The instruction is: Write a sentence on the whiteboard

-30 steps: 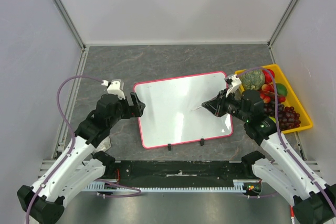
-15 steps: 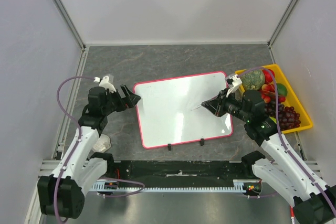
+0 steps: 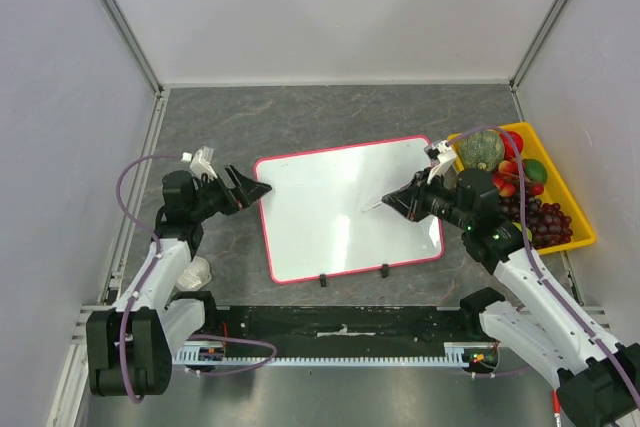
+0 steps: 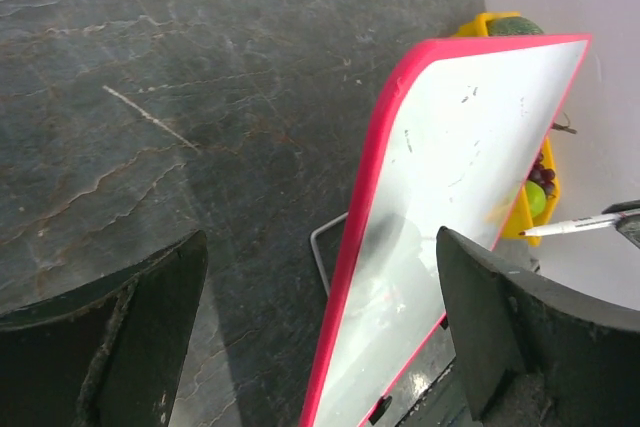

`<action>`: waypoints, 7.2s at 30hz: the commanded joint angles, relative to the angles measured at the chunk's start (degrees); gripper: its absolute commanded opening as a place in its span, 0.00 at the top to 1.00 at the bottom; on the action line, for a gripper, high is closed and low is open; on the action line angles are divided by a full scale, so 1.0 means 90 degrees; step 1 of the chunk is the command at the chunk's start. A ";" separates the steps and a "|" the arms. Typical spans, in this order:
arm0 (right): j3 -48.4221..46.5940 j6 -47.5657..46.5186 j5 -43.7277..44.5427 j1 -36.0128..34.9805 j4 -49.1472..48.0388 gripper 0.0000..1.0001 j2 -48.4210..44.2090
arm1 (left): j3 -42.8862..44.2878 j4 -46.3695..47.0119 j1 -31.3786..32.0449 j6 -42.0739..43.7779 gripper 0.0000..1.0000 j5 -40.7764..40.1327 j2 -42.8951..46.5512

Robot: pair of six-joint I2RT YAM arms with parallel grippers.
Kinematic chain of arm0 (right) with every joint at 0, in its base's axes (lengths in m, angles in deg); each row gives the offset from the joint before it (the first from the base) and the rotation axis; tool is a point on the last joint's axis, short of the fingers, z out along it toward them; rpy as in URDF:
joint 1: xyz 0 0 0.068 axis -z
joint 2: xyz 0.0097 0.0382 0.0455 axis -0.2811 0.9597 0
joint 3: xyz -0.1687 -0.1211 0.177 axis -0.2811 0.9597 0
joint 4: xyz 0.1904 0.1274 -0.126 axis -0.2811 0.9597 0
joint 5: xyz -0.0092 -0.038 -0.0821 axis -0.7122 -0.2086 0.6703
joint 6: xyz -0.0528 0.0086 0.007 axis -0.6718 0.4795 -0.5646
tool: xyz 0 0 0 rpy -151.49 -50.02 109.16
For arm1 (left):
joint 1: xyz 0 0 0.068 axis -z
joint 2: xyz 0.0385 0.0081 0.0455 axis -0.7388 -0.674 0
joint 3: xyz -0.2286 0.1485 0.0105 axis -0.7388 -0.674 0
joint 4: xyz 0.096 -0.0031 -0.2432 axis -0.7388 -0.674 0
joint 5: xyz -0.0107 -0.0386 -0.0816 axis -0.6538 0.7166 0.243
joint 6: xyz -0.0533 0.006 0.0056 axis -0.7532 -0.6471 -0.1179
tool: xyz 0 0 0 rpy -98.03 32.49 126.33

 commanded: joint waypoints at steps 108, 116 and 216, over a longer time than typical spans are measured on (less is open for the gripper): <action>-0.2089 -0.1274 0.3886 -0.3191 -0.3542 1.00 0.3299 | -0.1354 0.6106 0.0789 -0.0805 0.98 0.2804 -0.2805; -0.2080 -0.1342 0.3963 -0.3191 -0.3454 1.00 0.3455 | -0.1344 0.6214 0.0779 -0.0873 0.98 0.2843 -0.2893; -0.1045 -0.0776 0.4013 -0.3191 -0.3405 1.00 0.3007 | -0.1324 0.6438 0.0779 -0.0981 0.98 0.2921 -0.3030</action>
